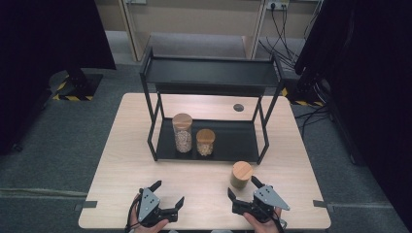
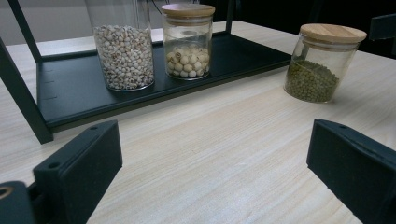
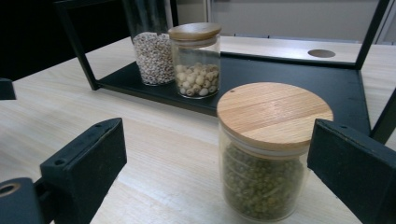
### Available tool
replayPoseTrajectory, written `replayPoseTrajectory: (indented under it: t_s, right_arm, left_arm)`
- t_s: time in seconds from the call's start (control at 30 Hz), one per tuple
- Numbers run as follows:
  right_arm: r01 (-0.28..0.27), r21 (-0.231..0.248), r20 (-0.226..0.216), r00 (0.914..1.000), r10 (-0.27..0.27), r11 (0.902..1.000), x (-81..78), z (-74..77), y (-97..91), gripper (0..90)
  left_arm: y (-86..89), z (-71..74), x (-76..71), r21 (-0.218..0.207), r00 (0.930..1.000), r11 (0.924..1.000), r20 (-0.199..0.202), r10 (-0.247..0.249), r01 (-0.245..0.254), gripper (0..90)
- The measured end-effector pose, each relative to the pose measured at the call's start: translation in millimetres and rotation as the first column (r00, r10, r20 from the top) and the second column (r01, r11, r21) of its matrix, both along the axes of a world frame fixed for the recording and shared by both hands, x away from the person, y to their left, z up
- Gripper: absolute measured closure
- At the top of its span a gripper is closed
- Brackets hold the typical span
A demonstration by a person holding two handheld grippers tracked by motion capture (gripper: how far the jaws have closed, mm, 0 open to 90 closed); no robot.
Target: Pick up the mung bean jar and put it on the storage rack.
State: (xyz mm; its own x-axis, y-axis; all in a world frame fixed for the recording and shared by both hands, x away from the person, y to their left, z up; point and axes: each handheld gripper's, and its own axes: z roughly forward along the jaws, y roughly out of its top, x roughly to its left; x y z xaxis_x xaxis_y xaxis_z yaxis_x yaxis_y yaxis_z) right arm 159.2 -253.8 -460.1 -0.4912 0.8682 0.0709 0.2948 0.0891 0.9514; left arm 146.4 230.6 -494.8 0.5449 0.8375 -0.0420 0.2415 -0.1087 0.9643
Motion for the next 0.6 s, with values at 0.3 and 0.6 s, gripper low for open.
replayPoseTrajectory:
  t_s: [0.3, 0.6]
  right_arm:
    - [0.037, -0.015, -0.005, 0.9993, -0.037, 0.9992, 6.7, -3.7, -1.0, 5.1]
    - [0.06, -0.035, -0.01, 0.9981, -0.06, 0.9976, 15.9, -7.2, 0.7, 5.9]
  left_arm:
    - [-0.7, -0.3, 0.4, -0.001, 1.0, 1.0, -0.004, 0.0, 0.0, 2.7]
    - [-0.8, -0.8, 0.8, -0.001, 1.0, 1.0, -0.005, -0.001, 0.001, 2.8]
